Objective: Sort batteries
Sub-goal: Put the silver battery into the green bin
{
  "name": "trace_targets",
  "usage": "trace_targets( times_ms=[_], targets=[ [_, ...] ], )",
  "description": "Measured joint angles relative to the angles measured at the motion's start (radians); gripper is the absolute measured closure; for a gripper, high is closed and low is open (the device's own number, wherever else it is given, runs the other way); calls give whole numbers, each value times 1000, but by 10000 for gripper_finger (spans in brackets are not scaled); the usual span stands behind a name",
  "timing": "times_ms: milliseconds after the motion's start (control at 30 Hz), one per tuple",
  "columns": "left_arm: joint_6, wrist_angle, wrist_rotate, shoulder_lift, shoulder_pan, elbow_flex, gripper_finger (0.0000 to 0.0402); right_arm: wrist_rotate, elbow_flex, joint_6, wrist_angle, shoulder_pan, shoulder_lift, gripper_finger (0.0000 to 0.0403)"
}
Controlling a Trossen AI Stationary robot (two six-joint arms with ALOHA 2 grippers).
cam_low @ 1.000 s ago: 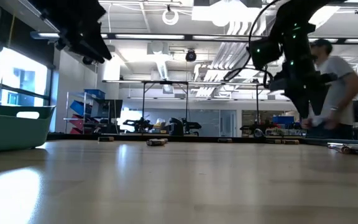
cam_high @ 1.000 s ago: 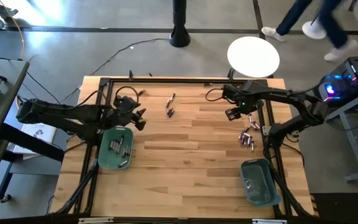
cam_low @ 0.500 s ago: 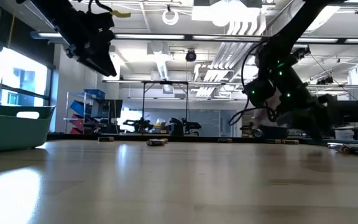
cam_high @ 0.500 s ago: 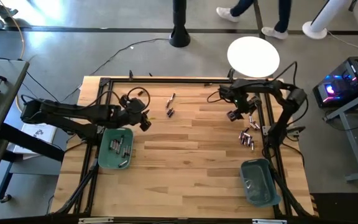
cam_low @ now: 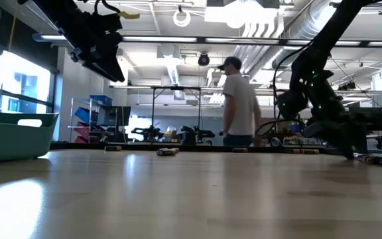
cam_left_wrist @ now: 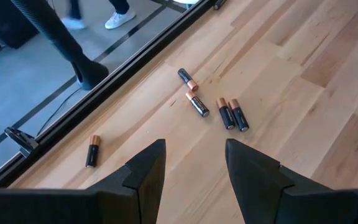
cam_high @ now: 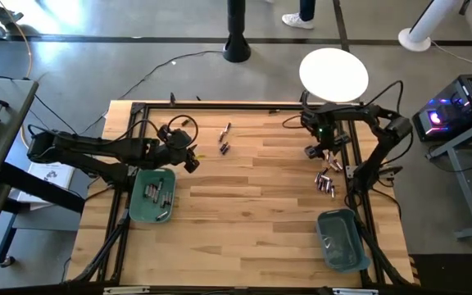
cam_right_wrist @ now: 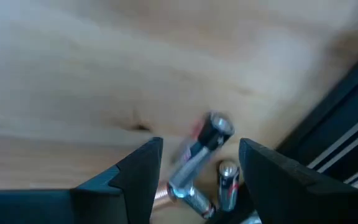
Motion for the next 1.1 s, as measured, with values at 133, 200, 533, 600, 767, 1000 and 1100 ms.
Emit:
trace_targets(
  times_ms=[133, 200, 533, 600, 767, 1000, 1100],
  targets=[
    [0, 0, -3, 0, 2, 0, 241, -12, 1, -32, -1, 5, -5, 187],
    [0, 0, -4, 0, 3, 0, 241, -10, 14, -45, 2, 14, -19, 192],
    [-2, 5, -6, 0, 6, 0, 241, -76, -41, -64, 87, 21, -45, 328],
    [-2, 6, -6, 0, 6, 0, 241, -75, -41, -65, 88, 27, -45, 357],
    [-15, 7, 4, 0, 8, 0, 241, -39, -16, -101, 84, 74, -66, 377],
    [-23, 48, 101, 9, 45, -1, 241, -155, -17, -154, 613, 145, -151, 379],
    [24, 174, 129, 18, 69, -35, 241, -261, -50, -166, 892, 188, -166, 387]
  ],
)
